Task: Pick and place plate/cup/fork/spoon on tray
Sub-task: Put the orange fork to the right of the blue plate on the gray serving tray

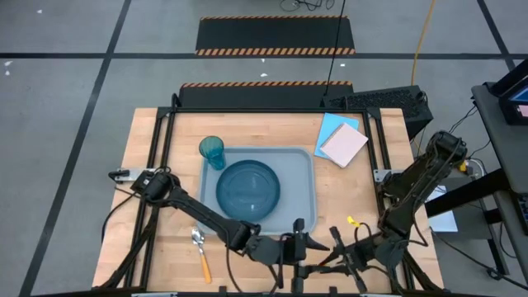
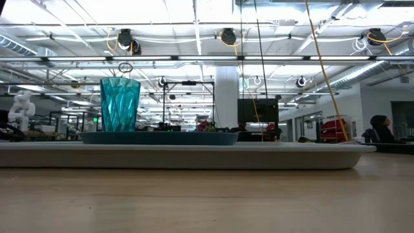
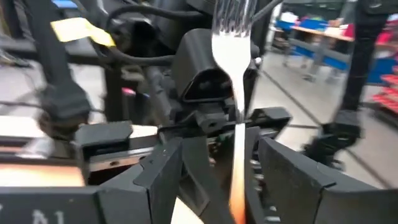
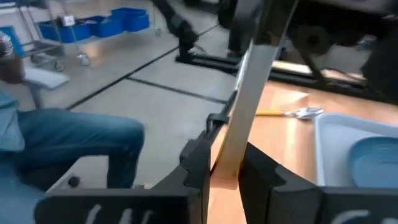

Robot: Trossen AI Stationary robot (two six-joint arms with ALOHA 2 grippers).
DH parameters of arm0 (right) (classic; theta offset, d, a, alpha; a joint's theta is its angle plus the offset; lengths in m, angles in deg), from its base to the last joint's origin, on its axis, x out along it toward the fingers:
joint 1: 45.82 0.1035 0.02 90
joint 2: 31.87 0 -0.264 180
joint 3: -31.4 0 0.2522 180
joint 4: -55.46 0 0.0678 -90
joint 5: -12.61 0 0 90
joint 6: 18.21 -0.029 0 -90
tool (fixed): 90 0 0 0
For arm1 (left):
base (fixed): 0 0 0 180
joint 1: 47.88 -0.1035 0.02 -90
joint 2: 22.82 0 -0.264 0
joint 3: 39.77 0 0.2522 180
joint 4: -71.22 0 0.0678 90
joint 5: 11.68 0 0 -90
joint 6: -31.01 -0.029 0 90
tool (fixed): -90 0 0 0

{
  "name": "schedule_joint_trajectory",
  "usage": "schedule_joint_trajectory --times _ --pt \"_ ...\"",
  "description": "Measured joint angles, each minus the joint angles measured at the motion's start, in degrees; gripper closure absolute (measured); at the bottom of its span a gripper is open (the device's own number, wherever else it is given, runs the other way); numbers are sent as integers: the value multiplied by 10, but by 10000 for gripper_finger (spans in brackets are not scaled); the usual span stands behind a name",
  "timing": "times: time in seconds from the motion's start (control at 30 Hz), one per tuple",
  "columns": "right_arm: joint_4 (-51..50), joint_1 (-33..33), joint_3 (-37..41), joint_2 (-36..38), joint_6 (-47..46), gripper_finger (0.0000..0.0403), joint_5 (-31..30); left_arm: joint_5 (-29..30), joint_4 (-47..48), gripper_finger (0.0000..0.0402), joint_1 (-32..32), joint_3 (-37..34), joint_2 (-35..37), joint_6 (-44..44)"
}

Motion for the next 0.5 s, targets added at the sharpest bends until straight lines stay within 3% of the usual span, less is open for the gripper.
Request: schedule_joint_trajectory --times 0.17,0.27,0.5 --pt "4 -27 0 -21 -2 360 38 -62 8 185 -10 0 -7 12" --pt "14 -42 0 -29 -11 359 67 -65 18 185 -13 0 -6 12" --pt "14 -47 0 -30 -14 359 67 -57 36 199 -12 0 -6 -4"
